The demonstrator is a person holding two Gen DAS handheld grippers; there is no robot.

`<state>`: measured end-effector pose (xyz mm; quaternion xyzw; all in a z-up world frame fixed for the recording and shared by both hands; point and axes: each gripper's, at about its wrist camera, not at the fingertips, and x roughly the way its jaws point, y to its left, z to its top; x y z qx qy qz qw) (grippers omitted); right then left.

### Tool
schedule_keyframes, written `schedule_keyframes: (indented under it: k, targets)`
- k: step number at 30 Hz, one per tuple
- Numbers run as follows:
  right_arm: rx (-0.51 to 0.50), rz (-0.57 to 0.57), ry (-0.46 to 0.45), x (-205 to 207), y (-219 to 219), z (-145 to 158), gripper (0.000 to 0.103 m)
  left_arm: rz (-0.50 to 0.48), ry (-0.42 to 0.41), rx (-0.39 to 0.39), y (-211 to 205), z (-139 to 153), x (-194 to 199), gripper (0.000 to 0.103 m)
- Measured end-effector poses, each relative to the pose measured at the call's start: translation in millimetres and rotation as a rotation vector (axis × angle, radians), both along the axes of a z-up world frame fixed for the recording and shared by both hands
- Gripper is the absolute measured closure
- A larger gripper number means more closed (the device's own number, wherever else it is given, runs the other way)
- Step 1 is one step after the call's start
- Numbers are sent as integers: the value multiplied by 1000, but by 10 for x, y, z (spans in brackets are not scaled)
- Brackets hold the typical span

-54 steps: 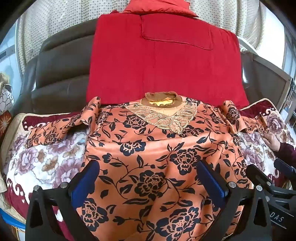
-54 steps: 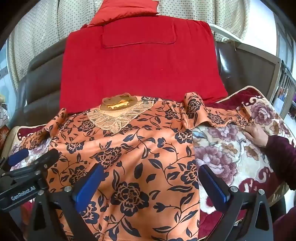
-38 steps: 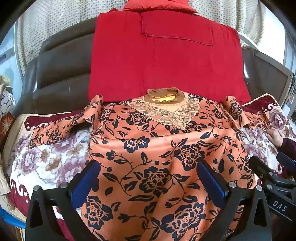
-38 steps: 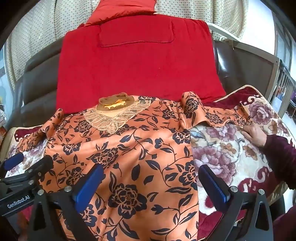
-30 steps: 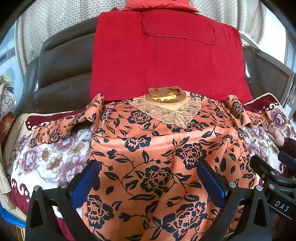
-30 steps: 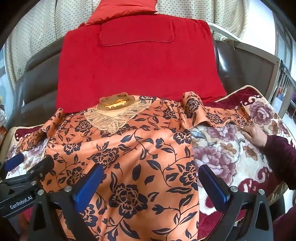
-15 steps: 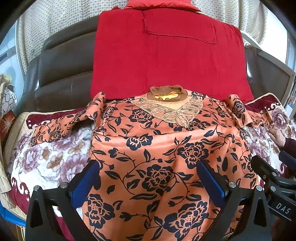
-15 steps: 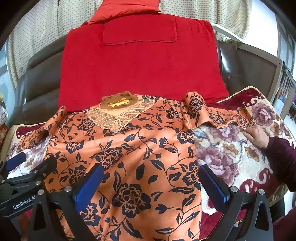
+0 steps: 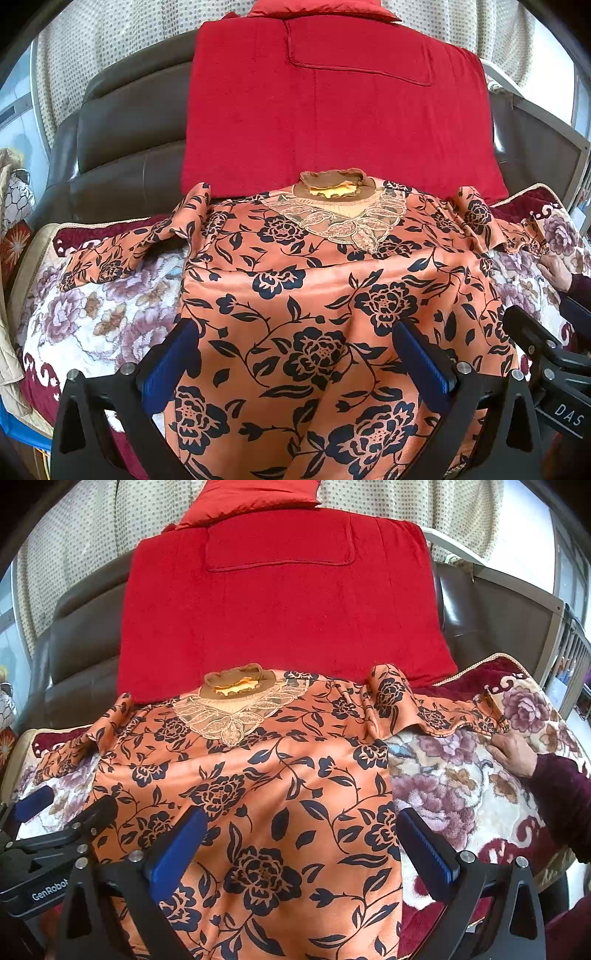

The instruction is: Fold small clothes

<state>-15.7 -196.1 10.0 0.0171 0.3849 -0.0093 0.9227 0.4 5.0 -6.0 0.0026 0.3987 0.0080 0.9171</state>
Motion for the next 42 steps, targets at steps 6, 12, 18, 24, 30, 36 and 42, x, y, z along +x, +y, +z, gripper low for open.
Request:
schedule_keyframes:
  k: [6, 12, 18, 24, 30, 36, 42]
  targets:
    - [-1, 2, 0, 6, 17, -11, 0, 0, 4, -1, 21, -13, 19, 0]
    - [39, 17, -1, 119, -41, -36, 0, 26, 23, -34, 207, -132, 101, 0]
    - [382, -175, 6, 754, -1033, -229, 0, 106, 76, -63, 572, -398, 276, 0]
    - [803, -451, 101, 1446, -2448, -920, 2, 147, 96, -50, 863, -600, 454, 0]
    - [782, -597, 95, 1851, -3281, -1169, 15, 186, 102, -92, 1065, -789, 672, 0]
    - [825, -711, 95, 1989, -3658, -1382, 31, 182, 126, -107, 1089, -919, 805, 0]
    - [750, -800, 160, 2246, -3924, -1424, 95, 198, 122, -132, 1222, -942, 773, 0]
